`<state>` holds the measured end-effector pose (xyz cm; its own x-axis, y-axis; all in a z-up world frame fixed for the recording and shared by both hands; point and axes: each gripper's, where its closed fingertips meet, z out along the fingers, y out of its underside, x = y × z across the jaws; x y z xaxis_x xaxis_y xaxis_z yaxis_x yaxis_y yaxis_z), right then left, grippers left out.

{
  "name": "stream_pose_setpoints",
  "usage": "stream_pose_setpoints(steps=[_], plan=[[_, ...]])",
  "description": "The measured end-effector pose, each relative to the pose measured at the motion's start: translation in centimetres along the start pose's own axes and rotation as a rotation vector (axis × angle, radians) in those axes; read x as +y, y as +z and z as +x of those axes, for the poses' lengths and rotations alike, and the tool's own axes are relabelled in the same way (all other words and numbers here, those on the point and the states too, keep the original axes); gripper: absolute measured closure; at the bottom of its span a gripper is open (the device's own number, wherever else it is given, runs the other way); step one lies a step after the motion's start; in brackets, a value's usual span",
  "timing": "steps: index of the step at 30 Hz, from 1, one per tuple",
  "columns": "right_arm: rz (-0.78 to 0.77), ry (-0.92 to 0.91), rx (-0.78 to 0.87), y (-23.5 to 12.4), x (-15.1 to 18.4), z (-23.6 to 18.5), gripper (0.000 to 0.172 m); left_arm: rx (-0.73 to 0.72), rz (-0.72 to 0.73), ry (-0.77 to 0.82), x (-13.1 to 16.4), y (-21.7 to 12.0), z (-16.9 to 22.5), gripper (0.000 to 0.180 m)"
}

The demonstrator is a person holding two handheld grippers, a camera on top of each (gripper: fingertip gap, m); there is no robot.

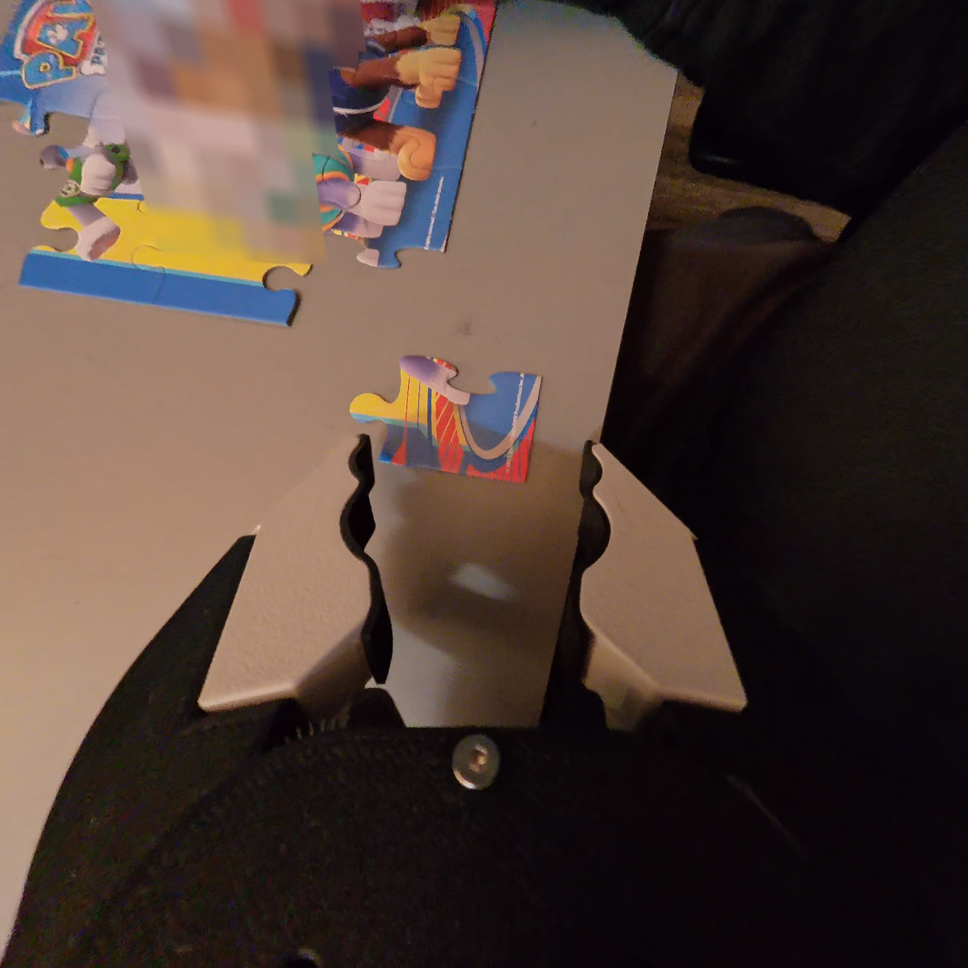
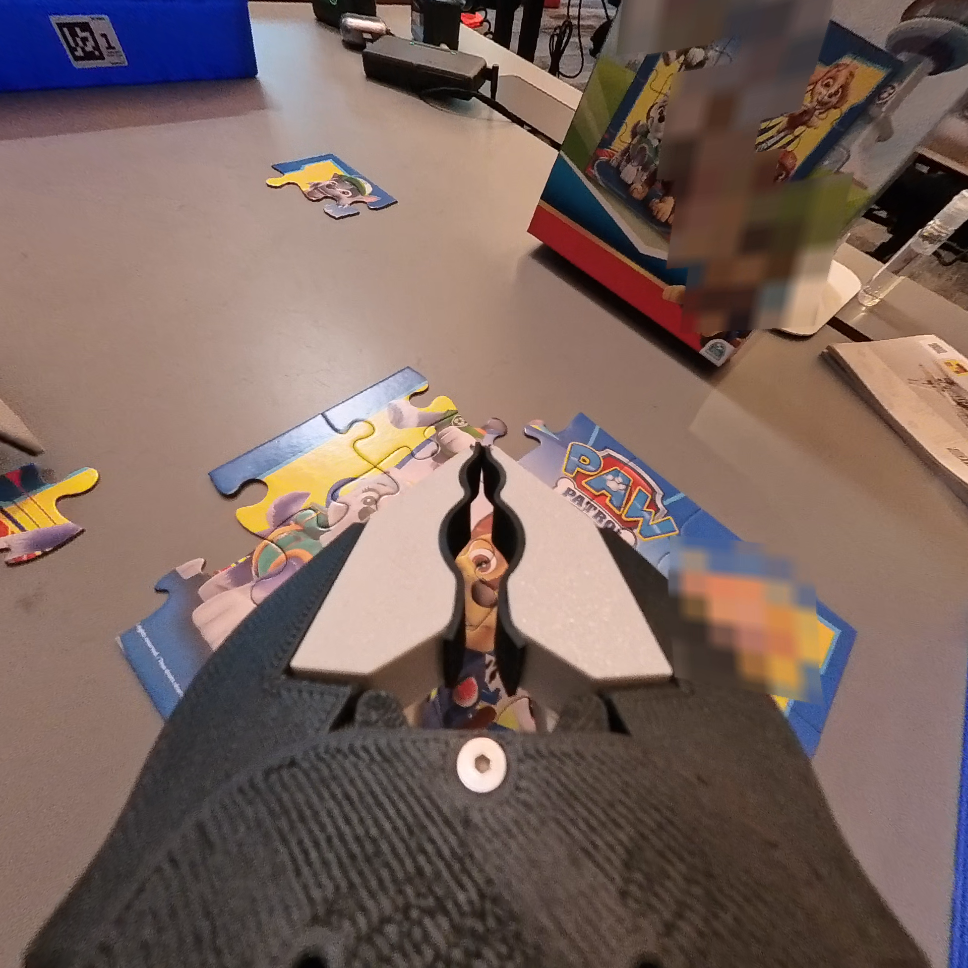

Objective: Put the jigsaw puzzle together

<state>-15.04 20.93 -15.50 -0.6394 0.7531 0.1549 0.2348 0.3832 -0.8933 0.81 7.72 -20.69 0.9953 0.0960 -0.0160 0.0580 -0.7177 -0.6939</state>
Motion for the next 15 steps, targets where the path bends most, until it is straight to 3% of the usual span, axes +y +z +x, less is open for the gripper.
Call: stream_pose_setpoints(steps=[5,10,15], plan=[[0.0,-0.012,0.003,0.1,-0.1,-0.1,0.172,0.02,-0.002,-0.052,0.2,0.6,0.1,0.1],[0.0,-0.017,0.003,0.1,-0.1,-0.2,0.172,0.052,-0.012,-0.076,0.0,0.3,1.0,0.125],[0.003,-0.029,0.005,0.1,-0.2,-0.3,0.172,0.048,-0.006,-0.054,0.0,0.3,2.2,0.132]])
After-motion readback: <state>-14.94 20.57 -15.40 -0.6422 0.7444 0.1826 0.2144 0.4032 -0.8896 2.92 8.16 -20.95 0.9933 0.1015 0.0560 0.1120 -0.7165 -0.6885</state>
